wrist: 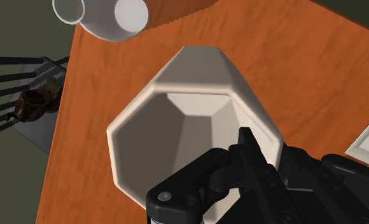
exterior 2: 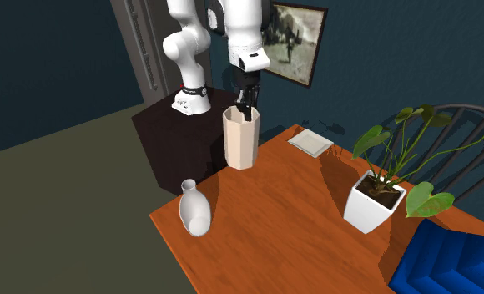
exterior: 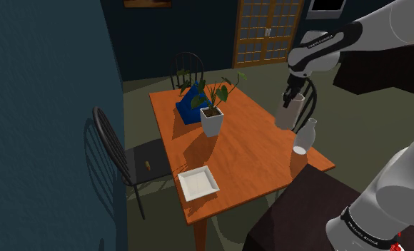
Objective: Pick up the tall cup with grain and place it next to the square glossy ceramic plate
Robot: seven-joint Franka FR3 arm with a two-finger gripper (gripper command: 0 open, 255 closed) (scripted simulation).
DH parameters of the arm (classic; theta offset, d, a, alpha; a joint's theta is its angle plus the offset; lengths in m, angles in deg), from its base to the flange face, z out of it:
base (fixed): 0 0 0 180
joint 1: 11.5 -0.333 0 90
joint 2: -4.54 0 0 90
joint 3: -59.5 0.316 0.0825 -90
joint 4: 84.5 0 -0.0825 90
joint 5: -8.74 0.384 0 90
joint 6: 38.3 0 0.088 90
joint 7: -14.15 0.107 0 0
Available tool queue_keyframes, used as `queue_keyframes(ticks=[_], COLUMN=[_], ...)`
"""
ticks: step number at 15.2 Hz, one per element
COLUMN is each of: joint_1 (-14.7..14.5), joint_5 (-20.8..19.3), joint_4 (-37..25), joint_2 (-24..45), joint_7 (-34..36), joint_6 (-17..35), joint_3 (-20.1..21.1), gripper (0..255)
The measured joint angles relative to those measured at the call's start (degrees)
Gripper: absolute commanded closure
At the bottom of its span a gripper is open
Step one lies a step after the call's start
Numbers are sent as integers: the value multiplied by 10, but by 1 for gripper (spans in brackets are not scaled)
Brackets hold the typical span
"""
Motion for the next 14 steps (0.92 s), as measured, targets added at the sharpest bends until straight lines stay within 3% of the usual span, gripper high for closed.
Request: queue_keyframes(ticks=[8,14], joint_1=[-54,-87], joint_5=[11,27], joint_4=[-43,-111], joint_2=[38,96], joint_7=[103,163], joint_6=[-4,-17], joint_3=[55,87], gripper=[255,255])
